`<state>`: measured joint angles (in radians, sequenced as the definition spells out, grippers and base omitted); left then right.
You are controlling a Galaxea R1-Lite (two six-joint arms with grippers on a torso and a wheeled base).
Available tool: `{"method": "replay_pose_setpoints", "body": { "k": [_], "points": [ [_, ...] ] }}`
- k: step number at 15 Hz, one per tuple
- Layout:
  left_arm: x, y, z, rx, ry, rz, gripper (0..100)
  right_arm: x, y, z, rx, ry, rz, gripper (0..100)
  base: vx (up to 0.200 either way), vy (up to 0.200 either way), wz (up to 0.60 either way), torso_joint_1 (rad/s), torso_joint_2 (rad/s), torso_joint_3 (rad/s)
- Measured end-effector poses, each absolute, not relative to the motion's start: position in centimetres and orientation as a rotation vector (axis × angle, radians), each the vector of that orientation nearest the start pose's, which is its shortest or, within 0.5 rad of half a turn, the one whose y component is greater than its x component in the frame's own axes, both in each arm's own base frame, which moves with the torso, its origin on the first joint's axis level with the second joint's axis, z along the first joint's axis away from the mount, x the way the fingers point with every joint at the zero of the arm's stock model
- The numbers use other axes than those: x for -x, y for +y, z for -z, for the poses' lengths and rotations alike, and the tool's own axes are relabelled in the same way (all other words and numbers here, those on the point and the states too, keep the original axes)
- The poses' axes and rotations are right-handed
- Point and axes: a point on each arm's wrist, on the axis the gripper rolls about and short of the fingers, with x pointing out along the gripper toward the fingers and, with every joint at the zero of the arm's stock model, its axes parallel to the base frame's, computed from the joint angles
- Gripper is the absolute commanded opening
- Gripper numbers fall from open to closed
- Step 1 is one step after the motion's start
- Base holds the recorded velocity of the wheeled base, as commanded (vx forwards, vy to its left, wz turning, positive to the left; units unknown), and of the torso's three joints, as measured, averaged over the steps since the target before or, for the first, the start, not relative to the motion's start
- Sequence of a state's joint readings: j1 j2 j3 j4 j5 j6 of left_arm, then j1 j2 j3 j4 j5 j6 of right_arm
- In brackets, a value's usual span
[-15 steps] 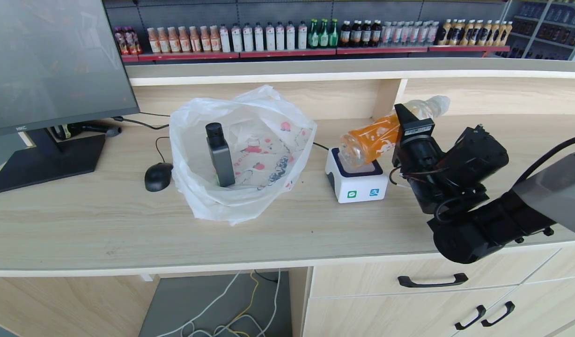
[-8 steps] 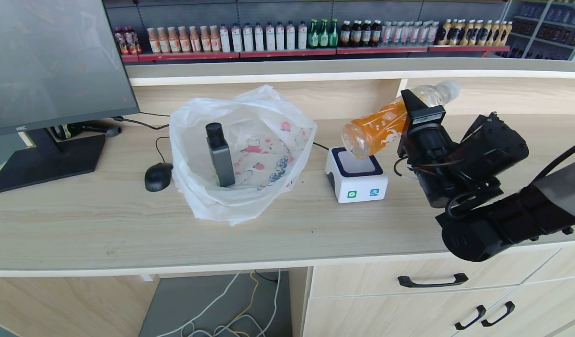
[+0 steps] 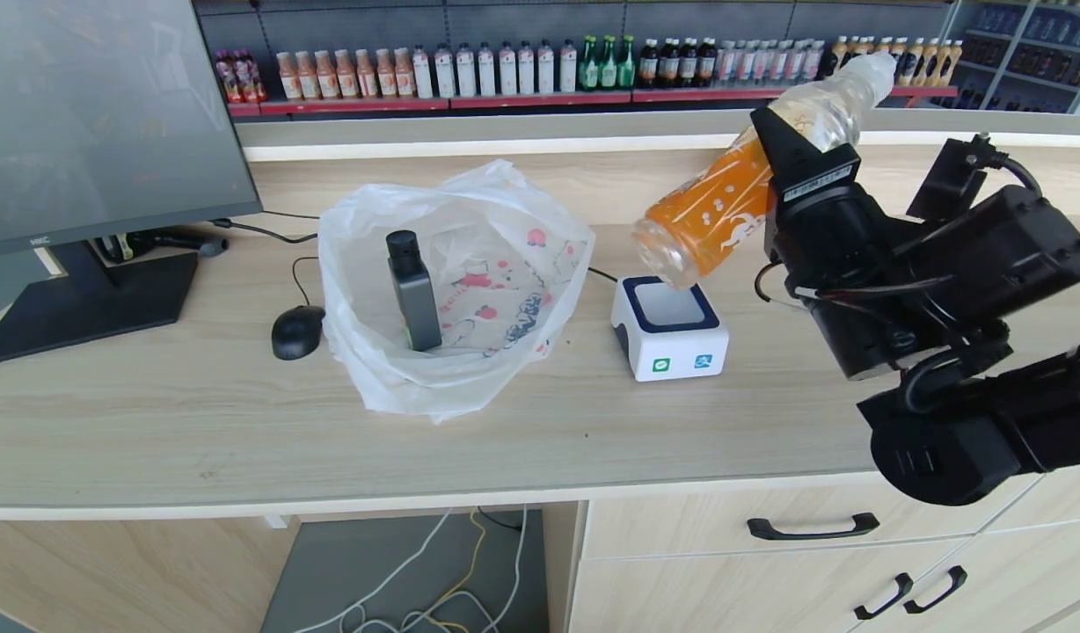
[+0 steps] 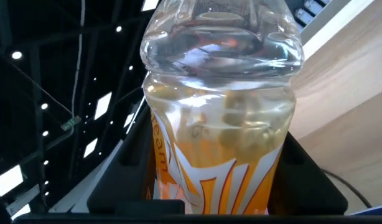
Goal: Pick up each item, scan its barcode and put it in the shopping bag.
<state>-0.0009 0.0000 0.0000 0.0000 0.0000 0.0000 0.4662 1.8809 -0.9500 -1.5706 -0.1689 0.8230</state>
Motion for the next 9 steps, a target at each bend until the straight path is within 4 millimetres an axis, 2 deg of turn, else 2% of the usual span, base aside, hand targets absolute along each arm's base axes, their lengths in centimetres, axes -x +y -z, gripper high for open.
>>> {"method": "replay_pose_setpoints", "body": {
  "k": [3,5,9],
  "points": [
    [2.3,0.0,-7.5,0.0,0.0,0.001,100,-28.4,14.5,-25.6,-0.837,-0.464,-0.579,0,0.0,0.0,0.0,0.0,0.0,0.0],
    [2.3,0.0,-7.5,-0.002,0.0,0.001,100,-26.3,14.4,-25.8,-0.74,-0.456,-0.634,0,0.0,0.0,0.0,0.0,0.0,0.0],
    [2.3,0.0,-7.5,-0.002,0.0,0.002,100,-22.5,14.8,-25.7,-0.422,-0.51,-0.666,0,0.0,0.0,0.0,0.0,0.0,0.0]
  ]
}}
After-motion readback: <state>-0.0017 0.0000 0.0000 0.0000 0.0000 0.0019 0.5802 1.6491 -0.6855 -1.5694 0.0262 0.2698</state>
